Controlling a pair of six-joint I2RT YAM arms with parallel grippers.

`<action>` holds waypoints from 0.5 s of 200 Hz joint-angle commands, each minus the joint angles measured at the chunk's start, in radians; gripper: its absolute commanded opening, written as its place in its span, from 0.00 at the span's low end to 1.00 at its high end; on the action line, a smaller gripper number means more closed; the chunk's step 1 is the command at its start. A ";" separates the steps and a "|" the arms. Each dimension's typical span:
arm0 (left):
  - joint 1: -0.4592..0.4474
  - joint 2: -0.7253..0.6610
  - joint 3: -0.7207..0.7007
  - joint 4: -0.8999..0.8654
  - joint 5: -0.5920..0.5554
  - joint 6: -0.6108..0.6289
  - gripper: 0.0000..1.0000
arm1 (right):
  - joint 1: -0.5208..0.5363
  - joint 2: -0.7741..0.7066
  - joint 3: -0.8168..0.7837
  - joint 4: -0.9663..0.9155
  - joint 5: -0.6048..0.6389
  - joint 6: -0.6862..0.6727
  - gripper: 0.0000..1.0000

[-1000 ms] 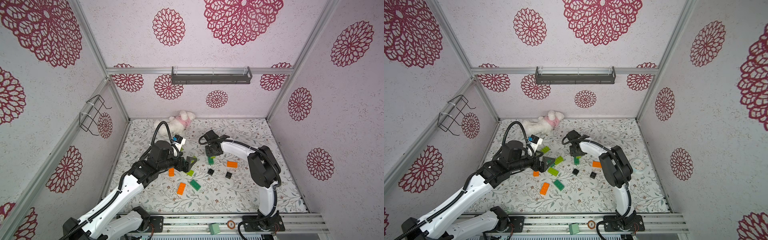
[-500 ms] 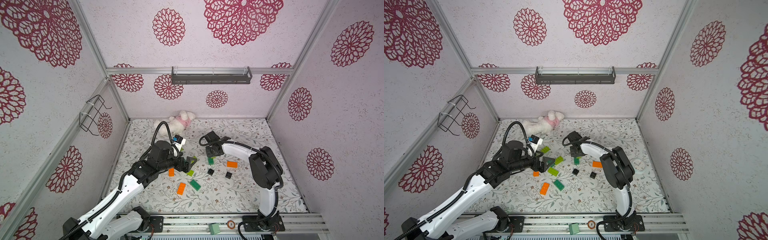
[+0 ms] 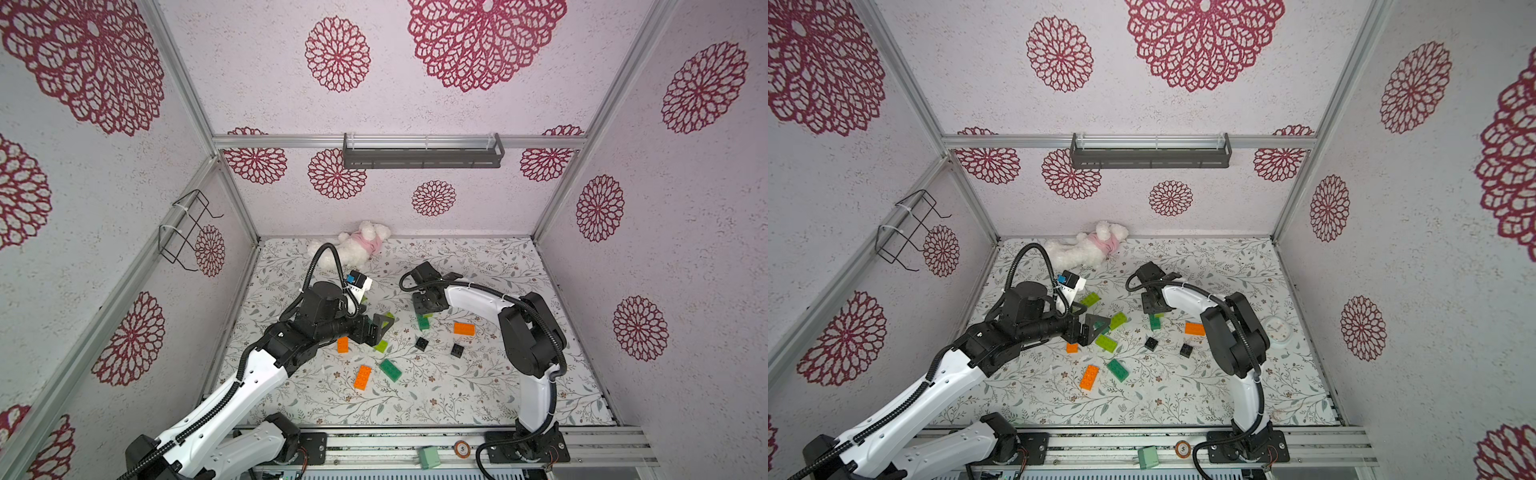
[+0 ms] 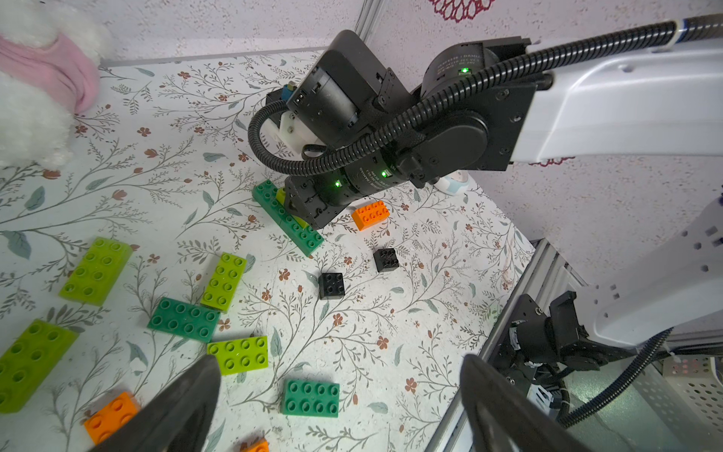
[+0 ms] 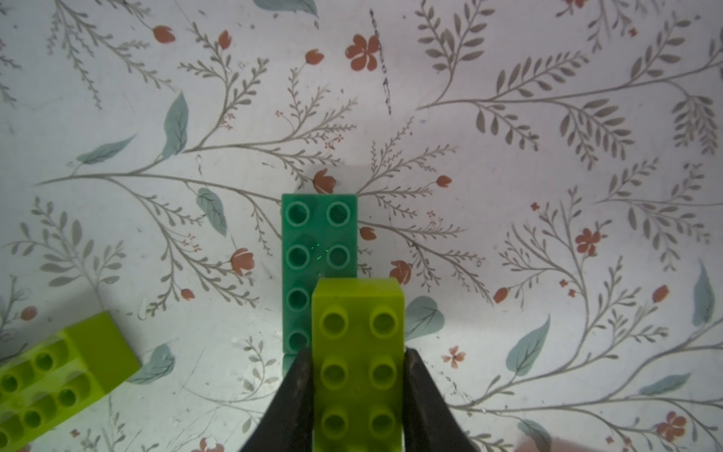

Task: Assemble a small pinwheel with lego
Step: Assemble the lego brick with the lego brick.

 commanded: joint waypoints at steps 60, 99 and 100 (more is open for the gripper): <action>-0.008 -0.014 0.017 0.000 -0.012 0.023 0.97 | -0.008 0.077 0.004 -0.147 -0.042 -0.027 0.10; -0.010 -0.016 0.018 -0.003 -0.015 0.024 0.97 | -0.008 0.097 -0.008 -0.147 -0.048 -0.026 0.08; -0.010 -0.016 0.018 -0.002 -0.015 0.024 0.97 | -0.008 0.096 -0.008 -0.147 -0.048 -0.026 0.08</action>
